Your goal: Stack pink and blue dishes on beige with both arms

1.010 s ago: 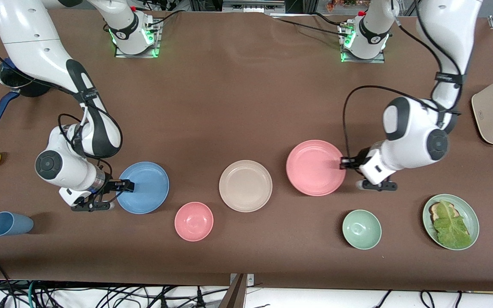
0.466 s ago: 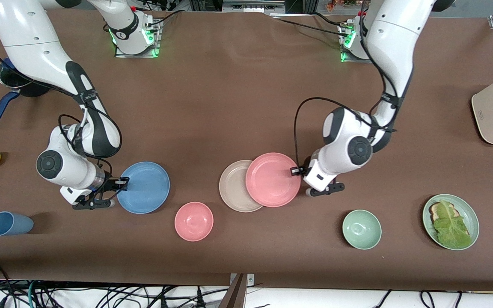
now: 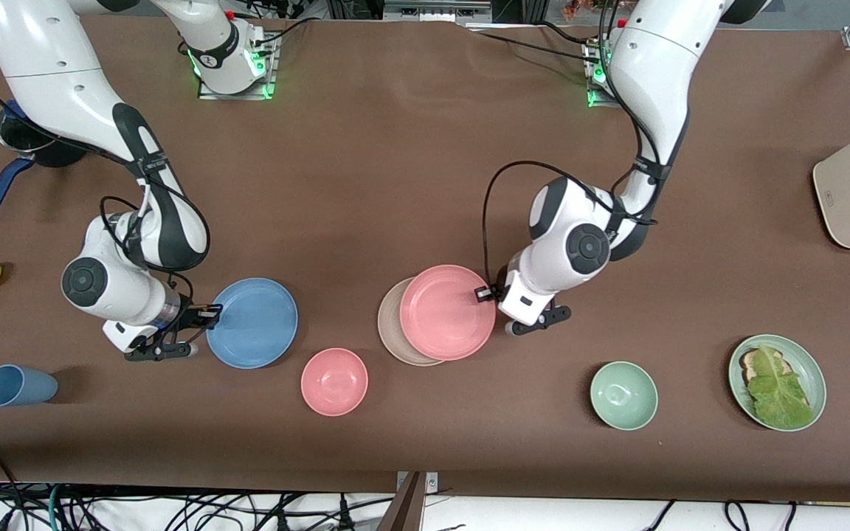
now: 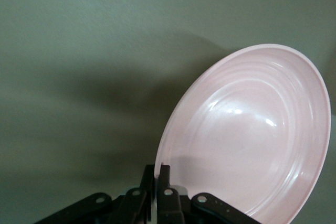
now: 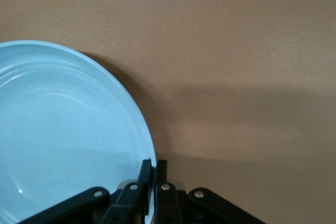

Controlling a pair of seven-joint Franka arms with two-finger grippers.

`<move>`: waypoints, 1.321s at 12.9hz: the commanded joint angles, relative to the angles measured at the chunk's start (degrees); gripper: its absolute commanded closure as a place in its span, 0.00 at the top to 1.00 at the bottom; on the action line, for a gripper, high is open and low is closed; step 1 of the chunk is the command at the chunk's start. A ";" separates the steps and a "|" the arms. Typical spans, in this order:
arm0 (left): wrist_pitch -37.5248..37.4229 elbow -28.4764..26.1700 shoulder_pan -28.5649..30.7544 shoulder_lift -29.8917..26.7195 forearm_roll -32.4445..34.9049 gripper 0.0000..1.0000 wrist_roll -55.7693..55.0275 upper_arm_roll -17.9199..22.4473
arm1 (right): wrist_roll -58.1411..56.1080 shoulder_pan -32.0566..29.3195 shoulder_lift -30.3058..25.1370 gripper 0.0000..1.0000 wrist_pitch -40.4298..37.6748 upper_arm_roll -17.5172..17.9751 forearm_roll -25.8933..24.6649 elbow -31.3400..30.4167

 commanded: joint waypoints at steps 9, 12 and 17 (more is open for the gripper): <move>0.90 7.30 -4.27 5.96 -1.37 0.11 -7.29 1.68 | -3.73 2.12 0.11 0.00 -18.79 2.09 -0.02 18.63; 0.90 7.91 -4.00 5.96 -1.37 0.47 -7.02 1.68 | 2.57 4.31 -0.06 0.00 -20.37 2.18 0.24 19.17; -8.73 10.45 0.73 1.92 -1.10 0.51 -6.85 1.68 | 20.22 12.12 -0.32 0.00 -22.58 2.26 0.33 20.14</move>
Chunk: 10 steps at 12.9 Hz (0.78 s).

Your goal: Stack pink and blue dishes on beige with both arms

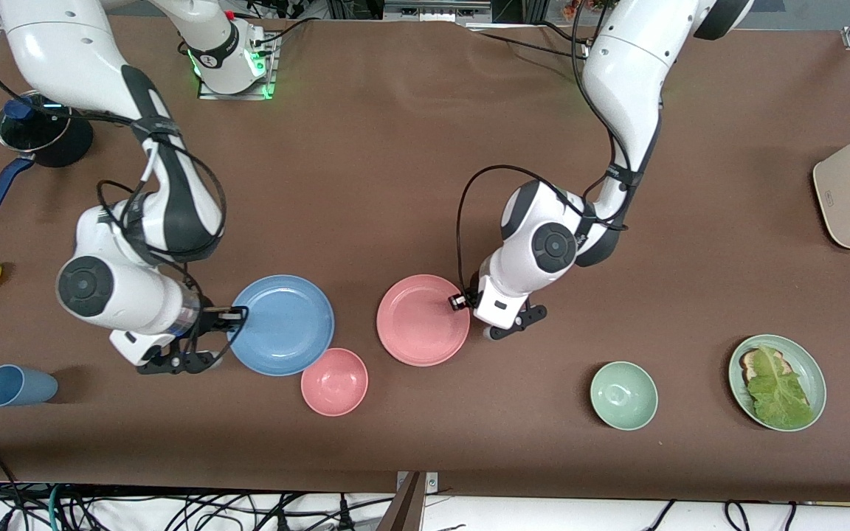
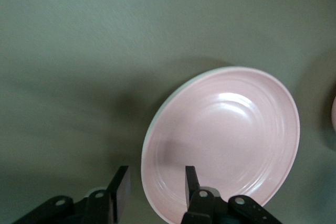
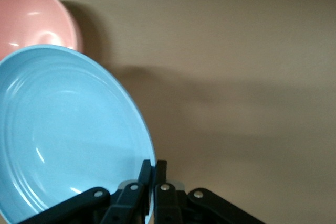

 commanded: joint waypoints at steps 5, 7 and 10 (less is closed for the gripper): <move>-30.16 9.28 9.23 -6.25 6.53 0.52 14.01 -0.04 | 24.00 10.86 2.30 0.00 1.41 -0.13 0.30 1.90; -36.32 9.37 12.65 -9.07 7.07 0.54 20.79 0.04 | 29.37 14.20 3.88 0.00 5.18 -0.13 0.21 1.90; -44.32 9.37 19.86 -13.20 8.12 0.61 31.24 -0.04 | 39.83 18.08 7.31 0.00 12.82 -0.21 0.12 1.98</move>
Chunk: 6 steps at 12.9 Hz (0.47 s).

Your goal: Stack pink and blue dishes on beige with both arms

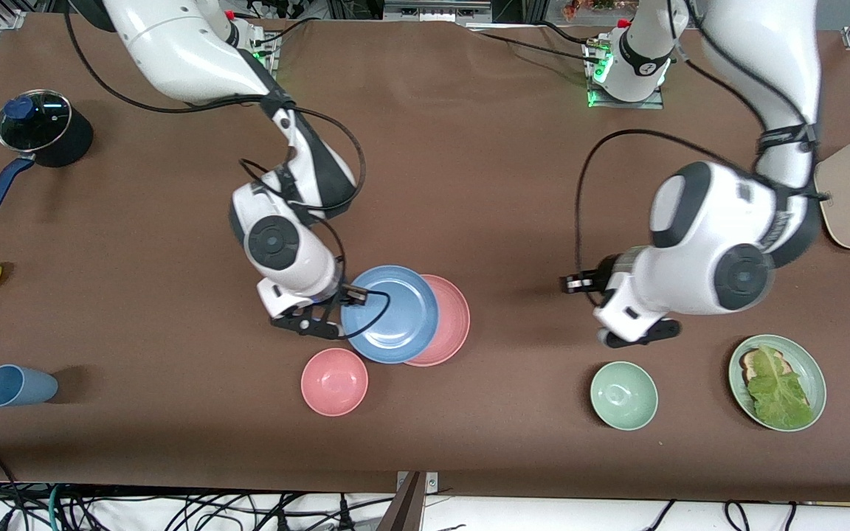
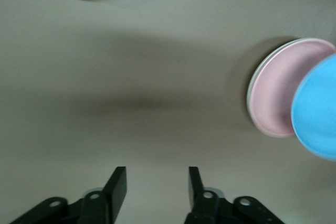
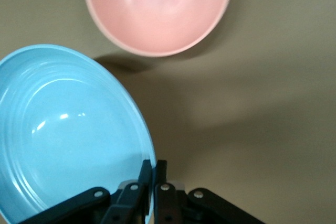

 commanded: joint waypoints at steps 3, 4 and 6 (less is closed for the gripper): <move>-8.02 -0.65 8.43 -4.93 8.03 0.70 17.18 -0.67 | 8.27 2.43 3.93 0.00 7.31 -0.21 0.21 2.00; -8.81 -0.65 9.93 -5.81 9.10 0.75 19.38 -0.76 | 8.36 2.44 4.02 0.00 7.31 -0.21 0.21 2.00; -11.53 -0.65 10.99 -7.65 9.28 1.00 19.41 -0.76 | 8.28 2.44 4.37 0.00 7.40 -0.21 0.12 2.00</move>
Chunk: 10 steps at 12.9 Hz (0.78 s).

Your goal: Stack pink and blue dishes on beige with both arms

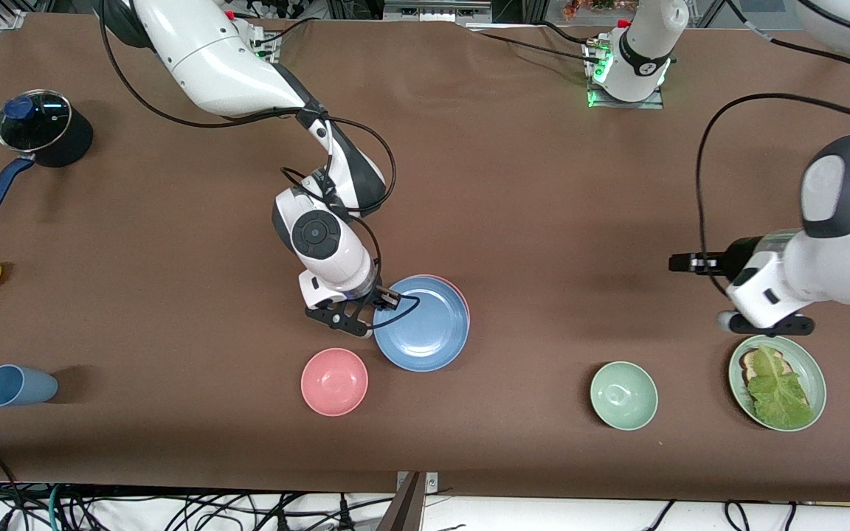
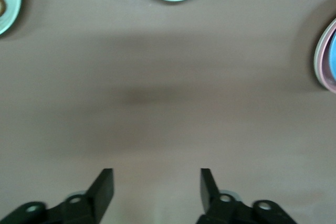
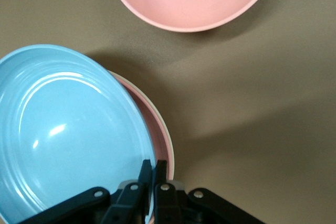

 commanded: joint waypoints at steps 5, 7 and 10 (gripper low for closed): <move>-6.16 -0.69 0.09 -6.84 5.73 1.00 1.41 -0.82 | 0.80 0.06 0.66 0.67 -0.52 -0.31 -0.66 1.82; -6.60 -0.51 -0.35 -6.84 7.92 1.00 1.41 -1.00 | -0.16 -0.38 0.13 0.70 -3.05 -0.48 -1.36 1.90; -6.60 0.10 0.26 -7.27 7.84 1.00 1.32 -1.44 | -10.06 -3.79 -2.32 0.75 -9.99 -0.66 -2.95 1.99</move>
